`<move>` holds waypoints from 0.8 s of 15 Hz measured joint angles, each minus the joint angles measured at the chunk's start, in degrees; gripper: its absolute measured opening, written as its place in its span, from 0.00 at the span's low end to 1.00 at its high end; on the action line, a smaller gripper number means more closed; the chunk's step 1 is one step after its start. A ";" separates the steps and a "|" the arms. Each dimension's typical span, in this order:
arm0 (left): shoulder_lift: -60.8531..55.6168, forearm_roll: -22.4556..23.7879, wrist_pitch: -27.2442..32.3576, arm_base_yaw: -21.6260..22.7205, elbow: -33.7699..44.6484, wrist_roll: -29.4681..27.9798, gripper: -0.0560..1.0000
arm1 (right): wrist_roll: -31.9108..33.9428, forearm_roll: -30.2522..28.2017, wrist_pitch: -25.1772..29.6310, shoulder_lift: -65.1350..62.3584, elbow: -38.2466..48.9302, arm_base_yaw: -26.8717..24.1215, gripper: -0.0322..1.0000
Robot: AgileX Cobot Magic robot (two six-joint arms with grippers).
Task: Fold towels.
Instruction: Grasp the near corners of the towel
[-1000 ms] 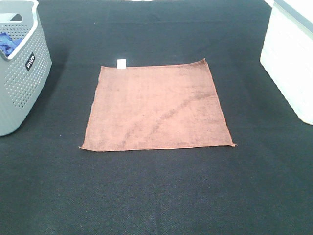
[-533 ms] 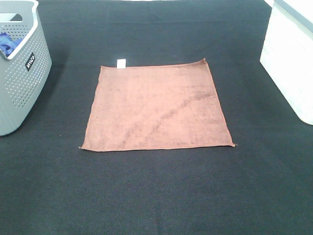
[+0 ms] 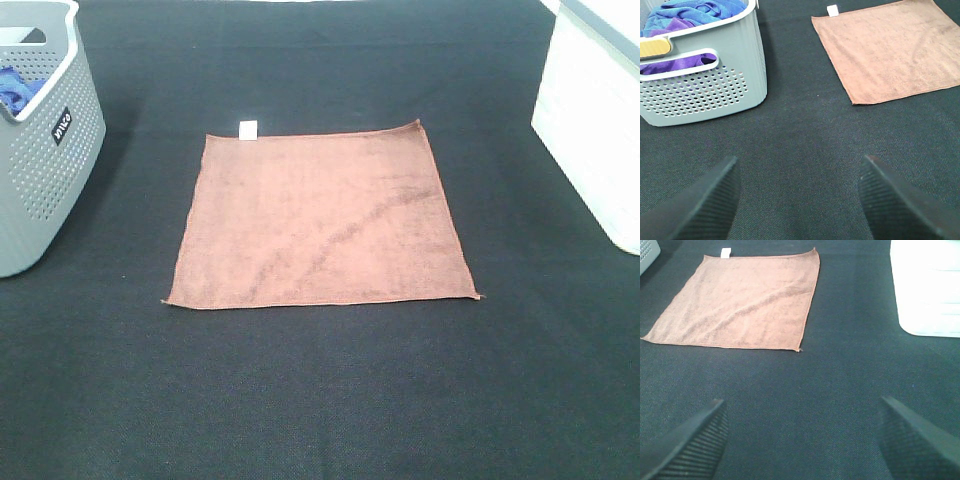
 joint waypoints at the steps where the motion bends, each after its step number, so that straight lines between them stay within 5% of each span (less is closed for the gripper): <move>1: 0.00 0.00 -0.17 0.00 0.00 0.00 0.67 | 0.00 0.00 0.00 0.00 0.00 0.00 0.77; 10: 0.00 0.00 -0.29 0.00 0.00 0.00 0.67 | 0.00 0.00 0.00 0.00 0.00 0.00 0.77; 12: 0.06 -1.55 -6.82 0.00 -0.69 -0.06 0.67 | 0.06 0.00 -1.72 1.09 -0.40 0.00 0.77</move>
